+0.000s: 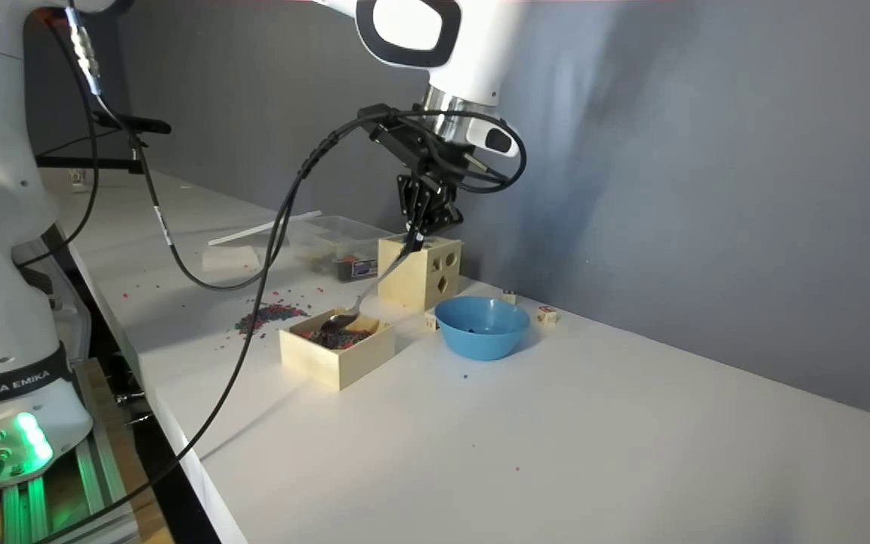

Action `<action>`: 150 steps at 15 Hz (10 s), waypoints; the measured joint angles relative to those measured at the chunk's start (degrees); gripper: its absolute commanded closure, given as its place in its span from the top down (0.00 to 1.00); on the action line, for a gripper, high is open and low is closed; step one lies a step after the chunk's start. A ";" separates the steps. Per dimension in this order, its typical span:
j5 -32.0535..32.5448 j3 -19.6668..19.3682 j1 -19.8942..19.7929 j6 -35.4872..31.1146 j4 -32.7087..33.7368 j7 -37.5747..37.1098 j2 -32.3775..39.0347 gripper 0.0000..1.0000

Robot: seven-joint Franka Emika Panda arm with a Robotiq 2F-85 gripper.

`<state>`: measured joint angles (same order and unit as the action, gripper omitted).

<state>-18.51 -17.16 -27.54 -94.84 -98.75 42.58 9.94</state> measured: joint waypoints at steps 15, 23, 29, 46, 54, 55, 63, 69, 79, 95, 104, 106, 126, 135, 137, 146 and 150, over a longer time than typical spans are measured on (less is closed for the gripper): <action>-10.55 -1.88 0.07 -16.00 0.24 -12.53 -0.15 0.01; -14.99 -1.55 -0.08 -22.39 2.90 -28.75 6.37 0.01; -19.54 -1.49 -2.16 -17.20 8.38 -36.12 9.98 0.01; -20.28 1.05 -3.04 -32.38 11.58 -38.28 18.06 0.44; -9.84 -0.24 -3.53 -29.98 11.97 -37.76 13.81 0.98; -8.72 -0.23 -3.55 -28.88 11.97 -37.63 13.08 1.00; 0.48 -0.01 -2.45 -14.34 5.82 -23.74 5.69 1.00; 8.31 0.04 1.15 -14.36 -11.64 -11.51 -0.62 1.00; 10.00 -0.01 2.32 -14.61 -15.06 -8.31 -1.81 1.00; 9.80 1.02 7.13 -39.95 -34.88 11.18 -11.29 1.00; 9.36 0.47 8.79 -46.44 -40.16 12.15 -12.98 0.95; 8.71 0.47 9.33 -47.42 -40.22 12.03 -12.60 0.90; 6.60 0.43 8.87 -50.53 -36.76 7.74 -6.69 0.04; 8.50 0.00 8.76 -42.00 -32.56 1.14 -8.52 0.04; 8.39 -0.13 8.76 -39.91 -30.87 0.07 -9.11 0.04; 15.67 0.33 9.82 -45.00 -32.48 -10.97 -6.87 0.06; 18.76 0.65 10.40 -46.54 -33.27 -15.85 -5.93 0.44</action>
<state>0.25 -16.51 -17.14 -141.37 -132.02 26.73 4.01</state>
